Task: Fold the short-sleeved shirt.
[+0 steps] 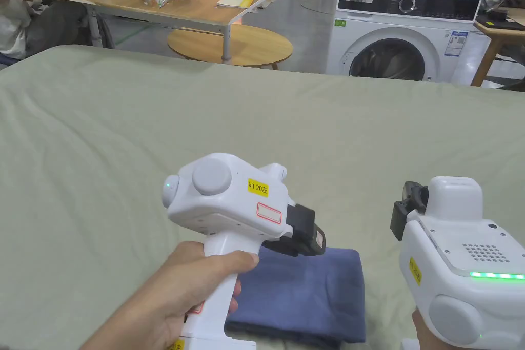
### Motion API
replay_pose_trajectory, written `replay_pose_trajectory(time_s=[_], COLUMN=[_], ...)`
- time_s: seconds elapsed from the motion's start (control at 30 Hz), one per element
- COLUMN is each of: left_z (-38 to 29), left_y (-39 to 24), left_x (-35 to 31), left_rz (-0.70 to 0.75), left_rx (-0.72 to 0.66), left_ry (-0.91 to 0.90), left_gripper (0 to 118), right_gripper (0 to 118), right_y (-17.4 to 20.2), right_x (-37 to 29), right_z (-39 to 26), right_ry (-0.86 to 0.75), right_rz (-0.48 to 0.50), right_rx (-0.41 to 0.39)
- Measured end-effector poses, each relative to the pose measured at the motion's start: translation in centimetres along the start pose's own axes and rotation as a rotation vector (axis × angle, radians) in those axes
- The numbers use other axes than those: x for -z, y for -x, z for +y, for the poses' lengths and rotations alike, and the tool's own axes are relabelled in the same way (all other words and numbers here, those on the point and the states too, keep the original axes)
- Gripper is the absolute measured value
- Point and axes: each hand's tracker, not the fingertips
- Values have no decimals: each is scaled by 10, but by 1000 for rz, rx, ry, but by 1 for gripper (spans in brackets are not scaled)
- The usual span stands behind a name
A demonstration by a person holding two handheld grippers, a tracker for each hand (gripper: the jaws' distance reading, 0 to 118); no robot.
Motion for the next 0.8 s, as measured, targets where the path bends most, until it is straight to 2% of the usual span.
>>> replay_pose_trajectory(time_s=[0.13,0.27,0.37,0.53,0.67,0.73,0.8], left_z=[-13,-28,-34,-26,-11,-6,-6], left_y=[18,30,40,30,29,33,34], left_x=[54,102,110,85,25,-7,-35], left_rz=[-105,-51,-94,-94,-102,-38,101], left_rx=[-84,-76,-120,-86,5,63,164], left_ry=[95,117,91,95,-70,-180,-310], left_gripper=[3,0,0,0,0,0,0], right_gripper=[0,0,0,0,0,0,0], right_y=[0,0,-3,-5,-4,-3,0], right_x=[0,0,0,2,5,9,14], right_z=[0,-3,-5,-4,-1,1,2], right_ry=[-5,2,7,6,-5,-12,-17], right_rz=[-2,-1,-3,-8,-12,-14,-13], right_rx=[-3,-3,-1,-1,0,1,5])
